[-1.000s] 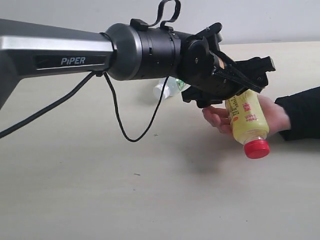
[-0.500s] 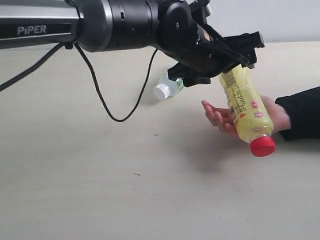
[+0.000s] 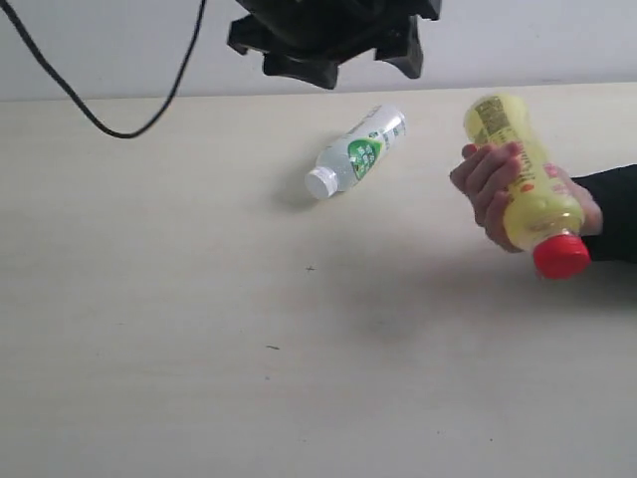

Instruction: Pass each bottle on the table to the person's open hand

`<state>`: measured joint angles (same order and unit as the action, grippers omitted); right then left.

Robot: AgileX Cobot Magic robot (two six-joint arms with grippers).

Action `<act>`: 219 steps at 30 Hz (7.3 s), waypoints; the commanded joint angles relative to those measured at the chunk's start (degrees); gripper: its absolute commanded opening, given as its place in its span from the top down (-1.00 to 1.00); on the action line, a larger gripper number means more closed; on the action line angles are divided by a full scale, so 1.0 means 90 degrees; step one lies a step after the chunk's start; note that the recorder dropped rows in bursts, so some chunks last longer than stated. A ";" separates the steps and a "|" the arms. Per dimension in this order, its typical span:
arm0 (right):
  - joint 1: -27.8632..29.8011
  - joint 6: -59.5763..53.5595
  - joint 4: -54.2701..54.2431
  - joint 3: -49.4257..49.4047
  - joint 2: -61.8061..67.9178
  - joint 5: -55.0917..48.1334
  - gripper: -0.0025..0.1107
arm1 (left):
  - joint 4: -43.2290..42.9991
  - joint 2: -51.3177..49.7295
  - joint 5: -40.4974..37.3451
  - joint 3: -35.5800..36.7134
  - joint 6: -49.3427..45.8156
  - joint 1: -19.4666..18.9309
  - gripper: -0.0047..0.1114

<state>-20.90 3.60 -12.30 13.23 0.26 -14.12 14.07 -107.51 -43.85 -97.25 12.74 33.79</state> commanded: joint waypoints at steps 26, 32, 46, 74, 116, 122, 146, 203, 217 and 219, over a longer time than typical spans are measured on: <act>0.0025 -0.0060 0.0029 -0.0026 -0.0029 0.0035 0.96 | -0.0501 0.5891 0.4962 0.7697 -0.1707 -0.0510 0.90; 0.0025 -0.0060 0.0029 -0.0026 -0.0029 0.0035 0.96 | -0.0500 0.6226 0.7006 0.9176 -0.1751 -0.0510 0.90; 0.0025 -0.0060 0.0029 -0.0026 -0.0029 0.0035 0.96 | -0.0500 0.6633 0.8553 1.0517 -0.1533 -0.0510 0.90; 0.0025 -0.0060 0.0029 -0.0026 -0.0029 0.0035 0.96 | -0.0771 0.9649 0.7303 1.0634 -0.1030 -0.0510 0.90; 0.0025 -0.0060 0.0029 -0.0026 -0.0029 0.0035 0.96 | -0.0829 0.9792 0.6938 1.0634 -0.0892 -0.0510 0.90; 0.0025 -0.0060 0.0029 -0.0026 -0.0029 0.0035 0.96 | -0.0829 0.9792 0.7069 1.0634 -0.0892 -0.0510 0.90; 0.0025 -0.0060 0.0029 -0.0026 -0.0029 0.0035 0.96 | -0.0184 0.3563 0.2488 0.3334 -0.4823 -0.1971 0.92; 0.0025 -0.0060 0.0029 -0.0026 -0.0029 0.0035 0.96 | -0.1884 -0.4098 -0.1526 -0.4615 -0.2200 -0.0403 -0.29; 0.0025 -0.0060 0.0029 -0.0026 -0.0029 0.0035 0.96 | -0.1858 -0.4548 -0.1175 -0.4615 -0.2200 -0.0398 -0.29; 0.0025 -0.0060 0.0029 -0.0026 -0.0029 0.0035 0.96 | -0.1858 -0.4577 -0.1104 -0.4615 -0.2200 -0.0398 -0.29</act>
<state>-20.90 3.60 -12.30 13.23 0.26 -14.12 -2.63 -148.51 -55.30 -138.33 -7.49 30.10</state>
